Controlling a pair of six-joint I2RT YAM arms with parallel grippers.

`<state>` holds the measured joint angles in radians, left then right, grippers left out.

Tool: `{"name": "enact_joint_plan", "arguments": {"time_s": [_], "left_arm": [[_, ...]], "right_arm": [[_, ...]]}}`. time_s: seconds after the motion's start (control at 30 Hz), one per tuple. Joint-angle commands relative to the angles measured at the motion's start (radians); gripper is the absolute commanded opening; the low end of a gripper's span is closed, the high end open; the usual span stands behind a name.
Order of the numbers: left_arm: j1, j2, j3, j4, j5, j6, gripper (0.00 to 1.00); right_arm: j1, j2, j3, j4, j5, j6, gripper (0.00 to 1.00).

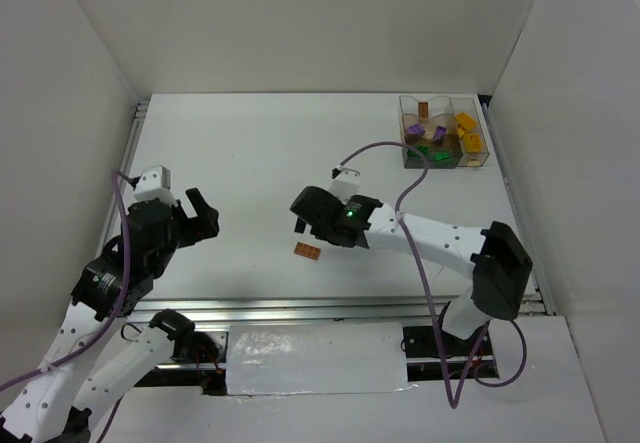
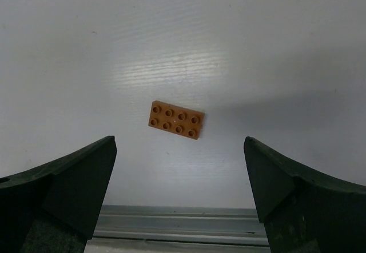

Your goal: Sort the legos into containers by color

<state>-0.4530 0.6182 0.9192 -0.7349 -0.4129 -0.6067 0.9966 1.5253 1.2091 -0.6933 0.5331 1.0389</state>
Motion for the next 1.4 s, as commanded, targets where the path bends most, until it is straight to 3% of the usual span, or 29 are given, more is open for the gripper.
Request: {"name": "enact_joint_plan", "arguments": {"time_s": [0.0,0.13,0.27,0.53,0.8,0.93,1.07,1.2,1.23,1.33,1.37], "left_arm": [[-0.001,0.0,-0.017,0.029,0.019,-0.002,1.0],[-0.012,0.02,-0.017,0.038,0.051,0.013,1.0],[-0.021,0.035,-0.017,0.043,0.072,0.028,0.99],[-0.035,0.025,-0.023,0.061,0.112,0.05,0.99],[-0.038,0.017,-0.022,0.063,0.121,0.053,0.99],[-0.039,0.012,-0.022,0.065,0.121,0.053,0.99],[-0.038,0.006,-0.023,0.063,0.114,0.051,1.0],[-0.041,-0.006,-0.023,0.062,0.109,0.05,0.99],[-0.041,-0.008,-0.025,0.063,0.111,0.05,1.0],[-0.041,-0.011,-0.023,0.06,0.105,0.047,1.0],[-0.041,-0.012,-0.022,0.058,0.103,0.047,0.99]], "right_arm": [[0.046,0.09,0.084,-0.099,0.137,0.243,1.0],[0.076,0.292,0.248,-0.227,0.143,0.349,1.0],[0.076,0.421,0.288,-0.198,0.091,0.323,1.0],[0.074,0.487,0.253,-0.147,0.036,0.3,1.0],[0.057,0.473,0.132,0.011,-0.038,0.253,0.97],[0.057,0.516,0.151,-0.02,-0.019,0.265,0.94],[0.057,0.524,0.145,-0.017,-0.016,0.271,0.56],[0.057,0.493,0.095,0.02,-0.024,0.265,0.42],[0.057,0.486,0.092,0.021,-0.022,0.263,0.27],[0.057,0.463,0.08,0.024,-0.016,0.259,0.2],[0.056,0.454,0.061,0.058,-0.019,0.233,0.07]]}}
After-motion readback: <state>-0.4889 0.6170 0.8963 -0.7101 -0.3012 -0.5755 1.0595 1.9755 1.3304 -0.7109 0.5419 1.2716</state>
